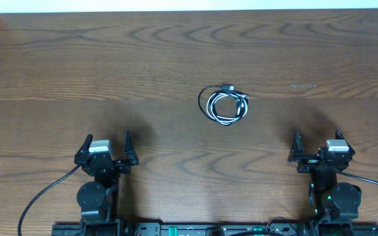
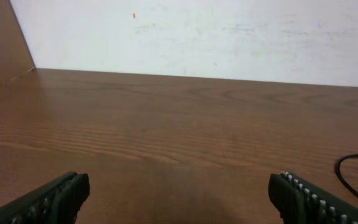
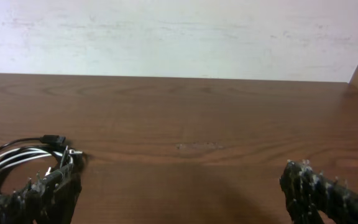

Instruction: Untangle cables

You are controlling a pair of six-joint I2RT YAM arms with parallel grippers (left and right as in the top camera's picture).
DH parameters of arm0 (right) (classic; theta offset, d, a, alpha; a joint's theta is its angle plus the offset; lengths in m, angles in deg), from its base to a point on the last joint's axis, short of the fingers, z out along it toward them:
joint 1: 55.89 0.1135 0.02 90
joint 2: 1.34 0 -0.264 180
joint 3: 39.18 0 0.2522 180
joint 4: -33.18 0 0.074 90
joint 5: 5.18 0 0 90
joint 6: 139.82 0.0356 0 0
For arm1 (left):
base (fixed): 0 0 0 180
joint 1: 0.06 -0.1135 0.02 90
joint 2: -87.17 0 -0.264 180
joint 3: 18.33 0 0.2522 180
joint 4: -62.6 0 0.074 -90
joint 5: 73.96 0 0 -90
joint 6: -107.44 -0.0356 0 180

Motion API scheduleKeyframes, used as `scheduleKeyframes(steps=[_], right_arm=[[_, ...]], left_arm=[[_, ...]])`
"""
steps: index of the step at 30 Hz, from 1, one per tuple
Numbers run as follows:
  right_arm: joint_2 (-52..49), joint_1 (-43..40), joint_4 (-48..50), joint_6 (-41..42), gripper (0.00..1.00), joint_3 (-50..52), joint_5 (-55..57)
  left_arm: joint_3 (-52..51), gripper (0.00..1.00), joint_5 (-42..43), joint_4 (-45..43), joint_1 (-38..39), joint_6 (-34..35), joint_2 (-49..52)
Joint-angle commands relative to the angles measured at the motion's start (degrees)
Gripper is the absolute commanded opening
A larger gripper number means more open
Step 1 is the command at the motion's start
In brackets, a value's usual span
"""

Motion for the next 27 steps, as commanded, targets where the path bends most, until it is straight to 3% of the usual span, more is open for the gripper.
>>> scheduleKeyframes(steps=[1, 23, 27], right_arm=[[0.24, -0.44, -0.13, -0.02, 0.99, 0.24, -0.31], [0.24, -0.44, 0.31, -0.02, 0.99, 0.24, -0.31], [0.24, -0.44, 0.04, 0.00, 0.99, 0.24, -0.33]], left_arm=[[-1.66, 0.98, -0.52, 0.79, -0.20, -0.81, 0.02], [-1.64, 0.98, 0.42, 0.37, -0.24, 0.52, 0.02], [-1.16, 0.98, 5.46, 0.66, -0.24, 0.50, 0.02]])
